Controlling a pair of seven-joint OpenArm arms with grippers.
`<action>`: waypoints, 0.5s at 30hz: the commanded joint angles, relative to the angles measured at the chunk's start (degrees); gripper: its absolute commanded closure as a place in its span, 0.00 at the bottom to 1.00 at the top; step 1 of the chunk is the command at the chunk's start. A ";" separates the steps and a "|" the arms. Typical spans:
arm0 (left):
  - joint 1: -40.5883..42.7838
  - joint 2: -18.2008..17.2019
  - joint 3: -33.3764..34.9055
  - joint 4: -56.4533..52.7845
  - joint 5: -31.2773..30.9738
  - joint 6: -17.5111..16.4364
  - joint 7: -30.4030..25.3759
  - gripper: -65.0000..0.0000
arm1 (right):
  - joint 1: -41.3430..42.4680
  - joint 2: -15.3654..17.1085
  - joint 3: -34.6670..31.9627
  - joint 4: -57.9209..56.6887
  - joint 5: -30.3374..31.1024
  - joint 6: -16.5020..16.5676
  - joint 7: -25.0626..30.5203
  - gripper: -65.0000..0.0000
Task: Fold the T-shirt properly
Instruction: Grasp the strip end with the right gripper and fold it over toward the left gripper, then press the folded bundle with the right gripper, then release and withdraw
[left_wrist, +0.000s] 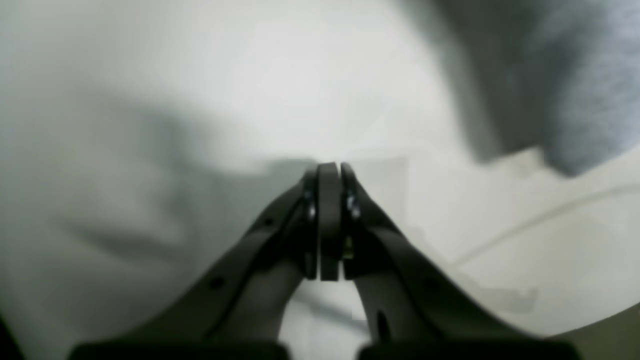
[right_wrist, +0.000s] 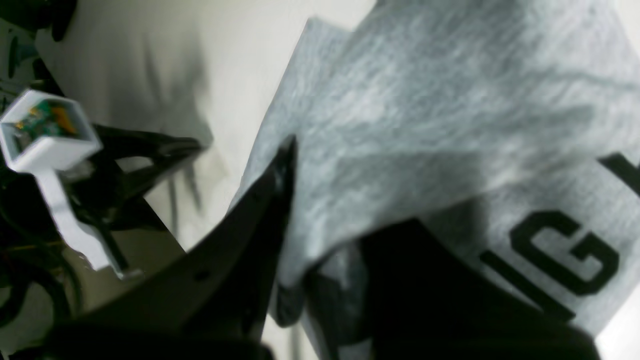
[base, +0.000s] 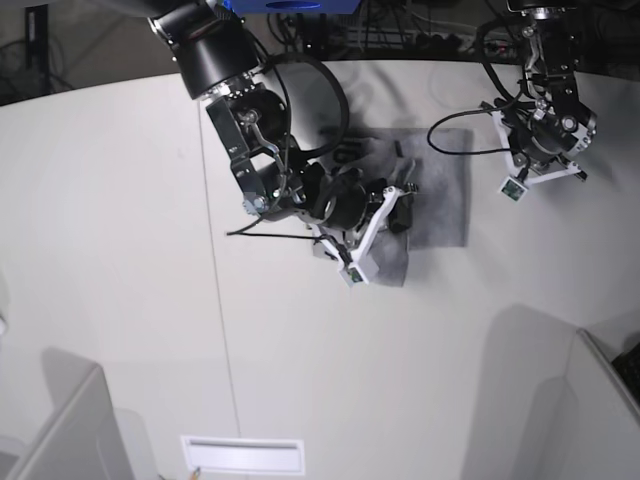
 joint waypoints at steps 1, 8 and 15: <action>-0.03 -0.49 -1.37 1.41 -0.24 -0.45 -0.47 1.00 | 1.10 -0.60 -0.02 0.20 1.10 0.57 0.73 1.00; 0.76 -0.13 -14.56 1.76 -0.24 -0.45 -0.38 1.00 | 1.37 -0.69 -0.02 -4.02 1.10 0.57 2.05 1.00; 0.85 -0.13 -23.17 1.76 -0.24 -0.45 -0.38 1.00 | 2.95 -0.69 0.07 -7.18 1.19 0.57 3.02 1.00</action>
